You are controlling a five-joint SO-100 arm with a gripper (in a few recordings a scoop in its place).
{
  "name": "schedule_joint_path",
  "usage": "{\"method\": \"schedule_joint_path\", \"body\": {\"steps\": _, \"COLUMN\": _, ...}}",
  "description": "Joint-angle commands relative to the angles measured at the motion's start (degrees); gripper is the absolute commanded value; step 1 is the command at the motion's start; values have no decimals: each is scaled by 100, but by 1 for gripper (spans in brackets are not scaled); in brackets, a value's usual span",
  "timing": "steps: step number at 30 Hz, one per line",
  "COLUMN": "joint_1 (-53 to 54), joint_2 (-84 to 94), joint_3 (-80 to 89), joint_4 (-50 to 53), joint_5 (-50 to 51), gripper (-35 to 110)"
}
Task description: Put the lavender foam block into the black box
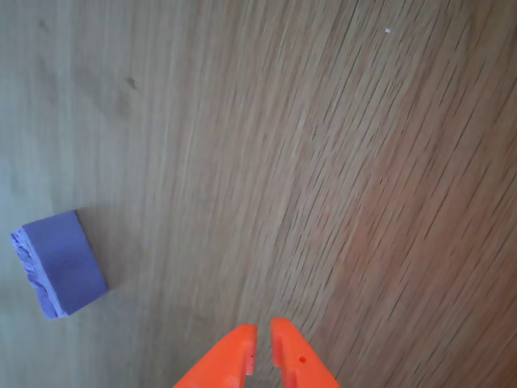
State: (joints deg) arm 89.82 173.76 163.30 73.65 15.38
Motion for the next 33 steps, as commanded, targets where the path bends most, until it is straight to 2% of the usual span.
{"method": "schedule_joint_path", "body": {"steps": 1, "joint_1": 325, "joint_2": 44, "joint_3": 18, "joint_4": -650, "joint_5": -439, "gripper": 40}}
{"method": "schedule_joint_path", "body": {"steps": 2, "joint_1": 325, "joint_2": 44, "joint_3": 18, "joint_4": -624, "joint_5": -404, "gripper": 36}}
{"method": "schedule_joint_path", "body": {"steps": 4, "joint_1": 290, "joint_2": 44, "joint_3": 18, "joint_4": -519, "joint_5": -290, "gripper": 0}}
{"method": "schedule_joint_path", "body": {"steps": 8, "joint_1": 246, "joint_2": 44, "joint_3": 18, "joint_4": -246, "joint_5": 18, "gripper": 0}}
{"method": "schedule_joint_path", "body": {"steps": 16, "joint_1": 229, "joint_2": 44, "joint_3": 18, "joint_4": -281, "joint_5": -9, "gripper": 0}}
{"method": "schedule_joint_path", "body": {"steps": 24, "joint_1": 193, "joint_2": 44, "joint_3": -53, "joint_4": -826, "joint_5": -316, "gripper": 0}}
{"method": "schedule_joint_path", "body": {"steps": 30, "joint_1": 26, "joint_2": -158, "joint_3": -1222, "joint_4": 281, "joint_5": 229, "gripper": 0}}
{"method": "schedule_joint_path", "body": {"steps": 33, "joint_1": -44, "joint_2": -1696, "joint_3": -2364, "joint_4": 369, "joint_5": 18, "gripper": 0}}
